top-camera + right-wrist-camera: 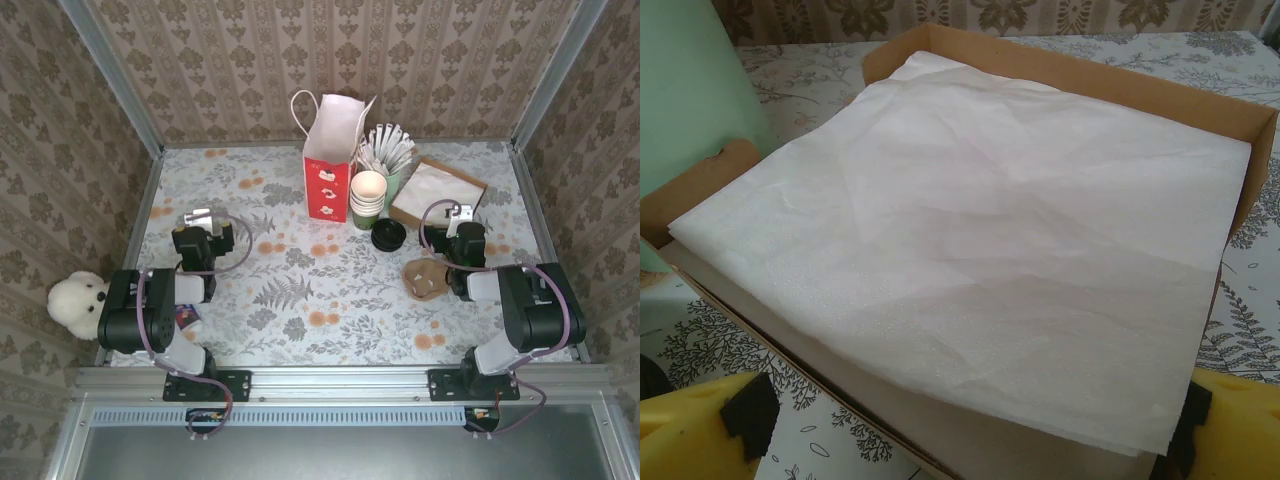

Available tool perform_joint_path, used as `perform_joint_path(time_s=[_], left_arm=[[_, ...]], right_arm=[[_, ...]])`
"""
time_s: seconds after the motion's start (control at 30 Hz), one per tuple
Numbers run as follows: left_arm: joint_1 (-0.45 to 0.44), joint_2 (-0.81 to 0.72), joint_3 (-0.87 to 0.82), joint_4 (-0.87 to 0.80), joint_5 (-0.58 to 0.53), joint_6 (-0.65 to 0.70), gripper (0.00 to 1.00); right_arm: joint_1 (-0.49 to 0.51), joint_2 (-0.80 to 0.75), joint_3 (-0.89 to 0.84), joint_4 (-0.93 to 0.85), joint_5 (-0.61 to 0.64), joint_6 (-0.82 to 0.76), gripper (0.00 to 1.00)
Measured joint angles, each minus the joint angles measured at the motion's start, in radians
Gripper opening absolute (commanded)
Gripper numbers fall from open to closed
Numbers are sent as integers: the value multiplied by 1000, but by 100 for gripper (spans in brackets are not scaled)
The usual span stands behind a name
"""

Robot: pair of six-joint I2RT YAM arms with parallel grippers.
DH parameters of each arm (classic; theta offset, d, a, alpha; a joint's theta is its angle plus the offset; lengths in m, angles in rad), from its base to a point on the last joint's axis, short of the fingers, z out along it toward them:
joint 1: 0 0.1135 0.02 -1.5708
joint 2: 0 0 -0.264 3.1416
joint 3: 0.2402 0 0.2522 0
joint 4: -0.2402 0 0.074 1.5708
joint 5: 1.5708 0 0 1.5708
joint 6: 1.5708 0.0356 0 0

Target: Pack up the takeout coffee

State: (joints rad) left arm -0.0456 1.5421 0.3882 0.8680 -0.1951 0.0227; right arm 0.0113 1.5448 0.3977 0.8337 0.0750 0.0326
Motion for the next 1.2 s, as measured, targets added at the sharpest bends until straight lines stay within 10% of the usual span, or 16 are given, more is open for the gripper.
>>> perform_joint_path(time_s=[1.2], left_arm=[[0, -42, 2, -63, 31, 1, 100]], right_arm=[[0, -24, 0, -23, -19, -3, 100]])
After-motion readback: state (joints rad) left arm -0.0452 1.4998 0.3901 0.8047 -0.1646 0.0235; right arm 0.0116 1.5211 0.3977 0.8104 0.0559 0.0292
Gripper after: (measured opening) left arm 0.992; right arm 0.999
